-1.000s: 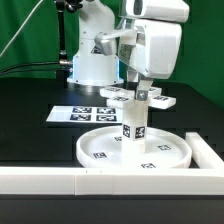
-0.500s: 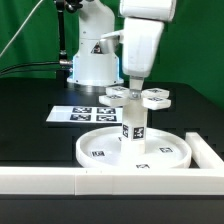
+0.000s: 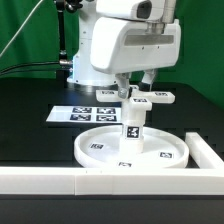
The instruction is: Assemble round table
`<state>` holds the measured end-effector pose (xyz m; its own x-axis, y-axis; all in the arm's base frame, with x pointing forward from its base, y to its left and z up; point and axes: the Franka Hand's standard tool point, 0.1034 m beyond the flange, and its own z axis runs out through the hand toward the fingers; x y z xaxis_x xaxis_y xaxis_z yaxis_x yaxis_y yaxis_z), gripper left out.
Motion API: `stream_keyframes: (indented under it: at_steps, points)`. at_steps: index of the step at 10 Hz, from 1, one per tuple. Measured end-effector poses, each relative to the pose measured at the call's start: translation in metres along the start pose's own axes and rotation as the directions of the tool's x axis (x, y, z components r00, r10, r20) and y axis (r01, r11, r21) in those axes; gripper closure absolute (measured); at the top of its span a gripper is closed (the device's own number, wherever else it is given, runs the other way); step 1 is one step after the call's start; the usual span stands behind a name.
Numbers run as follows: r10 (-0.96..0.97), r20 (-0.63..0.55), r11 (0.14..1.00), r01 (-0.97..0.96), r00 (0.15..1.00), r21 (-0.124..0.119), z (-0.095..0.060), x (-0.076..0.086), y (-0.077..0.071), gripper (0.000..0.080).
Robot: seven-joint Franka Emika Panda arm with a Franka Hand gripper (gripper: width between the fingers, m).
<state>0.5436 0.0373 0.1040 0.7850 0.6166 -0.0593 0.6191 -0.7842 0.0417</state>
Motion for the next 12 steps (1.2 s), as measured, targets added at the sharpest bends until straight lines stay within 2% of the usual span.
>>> stream_keyframes:
  at_steps: [1,3,4,5,6,9,12]
  points:
    - [0.123,-0.003,0.992,-0.123,0.992,0.012,0.000,0.002,-0.003,0.0367]
    - [0.268,-0.010,0.963,-0.268,0.963,0.010,-0.001,0.004,-0.003,0.0367]
    - [0.268,-0.010,0.963,-0.268,0.963,0.011,0.000,0.004,-0.003,0.0367]
    - [0.267,-0.010,0.964,-0.267,0.964,0.011,0.000,0.004,-0.003,0.0254]
    - [0.267,-0.010,0.964,-0.267,0.964,0.010,-0.001,0.004,-0.003,0.0181]
    - [0.278,-0.020,0.960,-0.278,0.960,0.013,-0.028,-0.002,-0.006,0.0151]
    - [0.278,-0.021,0.961,-0.278,0.960,0.012,-0.025,-0.002,-0.006,0.0151]
